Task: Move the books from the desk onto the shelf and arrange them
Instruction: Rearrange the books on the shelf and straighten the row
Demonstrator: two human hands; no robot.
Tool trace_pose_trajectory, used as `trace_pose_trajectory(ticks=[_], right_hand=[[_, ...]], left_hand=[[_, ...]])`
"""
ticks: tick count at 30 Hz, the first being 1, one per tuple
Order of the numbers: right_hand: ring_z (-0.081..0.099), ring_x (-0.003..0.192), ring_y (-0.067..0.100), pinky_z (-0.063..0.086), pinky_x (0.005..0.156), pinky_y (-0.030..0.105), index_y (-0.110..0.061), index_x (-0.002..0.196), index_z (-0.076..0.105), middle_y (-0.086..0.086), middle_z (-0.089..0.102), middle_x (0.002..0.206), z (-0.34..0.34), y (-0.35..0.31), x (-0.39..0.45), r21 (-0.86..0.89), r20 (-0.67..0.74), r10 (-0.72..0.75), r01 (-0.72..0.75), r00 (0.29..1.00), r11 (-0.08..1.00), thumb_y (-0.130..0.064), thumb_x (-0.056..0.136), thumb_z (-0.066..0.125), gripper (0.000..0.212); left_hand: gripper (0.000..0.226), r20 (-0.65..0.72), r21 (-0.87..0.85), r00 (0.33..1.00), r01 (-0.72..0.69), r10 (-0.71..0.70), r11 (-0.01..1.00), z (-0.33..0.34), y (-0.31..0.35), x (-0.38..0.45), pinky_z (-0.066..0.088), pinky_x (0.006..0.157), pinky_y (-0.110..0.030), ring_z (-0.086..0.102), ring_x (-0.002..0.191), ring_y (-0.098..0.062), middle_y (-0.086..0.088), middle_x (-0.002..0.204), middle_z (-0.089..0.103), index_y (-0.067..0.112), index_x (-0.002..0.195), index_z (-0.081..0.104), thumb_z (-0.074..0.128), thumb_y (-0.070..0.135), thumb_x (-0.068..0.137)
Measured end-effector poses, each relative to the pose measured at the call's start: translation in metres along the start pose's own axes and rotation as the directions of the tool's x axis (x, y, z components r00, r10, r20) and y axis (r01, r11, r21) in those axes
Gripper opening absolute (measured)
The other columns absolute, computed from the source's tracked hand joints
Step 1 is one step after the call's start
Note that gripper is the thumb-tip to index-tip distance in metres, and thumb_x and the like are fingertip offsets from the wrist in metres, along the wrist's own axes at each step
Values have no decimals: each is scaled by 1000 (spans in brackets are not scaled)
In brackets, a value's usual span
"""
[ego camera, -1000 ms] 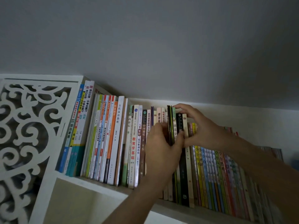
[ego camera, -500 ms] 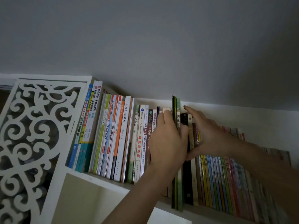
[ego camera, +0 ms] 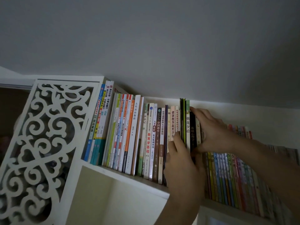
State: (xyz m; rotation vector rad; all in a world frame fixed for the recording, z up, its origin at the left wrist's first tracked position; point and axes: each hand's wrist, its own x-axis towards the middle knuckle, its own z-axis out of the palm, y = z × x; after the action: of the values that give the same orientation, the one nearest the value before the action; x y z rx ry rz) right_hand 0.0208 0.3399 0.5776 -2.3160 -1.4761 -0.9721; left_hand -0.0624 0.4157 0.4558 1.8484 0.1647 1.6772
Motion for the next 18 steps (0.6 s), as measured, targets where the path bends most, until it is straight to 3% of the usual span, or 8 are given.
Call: trace_pose_trajectory(ticks=[6, 12, 15, 18], right_hand=[[25, 140, 32, 29, 114, 52, -48, 149, -7, -20, 15, 149, 0, -3, -4, 16, 13, 46, -46, 999, 999, -59, 36, 88, 149], [15, 145, 29, 24, 115, 45, -32, 154, -12, -17, 4, 159, -4, -6, -6, -4, 13, 126, -126, 992, 992, -48, 42, 95, 156], [15, 145, 29, 24, 116, 45, -32, 155, -8, -16, 5, 159, -5, -5, -6, 15, 12, 127, -127, 992, 992, -49, 43, 95, 153], [19, 144, 22, 23, 118, 45, -35, 155, 0, -15, 11, 157, -8, -4, -4, 80, 34, 95, -98, 995, 992, -59, 47, 90, 142]], left_hand=[[62, 58, 156, 998, -26, 17, 987, -10, 1, 1, 56, 84, -33, 65, 101, -20, -3, 131, 55, 19, 149, 13, 47, 25, 98], [56, 48, 89, 998, -37, 32, 995, -23, 6, -2, 57, 83, -38, 65, 99, -21, -3, 127, 58, 20, 143, 21, 51, 16, 96], [51, 58, -24, 997, -47, 49, 999, -38, 0, -2, 59, 79, -32, 63, 95, -7, 10, 126, 56, 29, 136, 23, 53, 17, 97], [50, 101, -141, 993, -53, 67, 989, -65, -10, 2, 52, 71, -10, 53, 84, 16, 32, 111, 46, 46, 122, 23, 55, 16, 97]])
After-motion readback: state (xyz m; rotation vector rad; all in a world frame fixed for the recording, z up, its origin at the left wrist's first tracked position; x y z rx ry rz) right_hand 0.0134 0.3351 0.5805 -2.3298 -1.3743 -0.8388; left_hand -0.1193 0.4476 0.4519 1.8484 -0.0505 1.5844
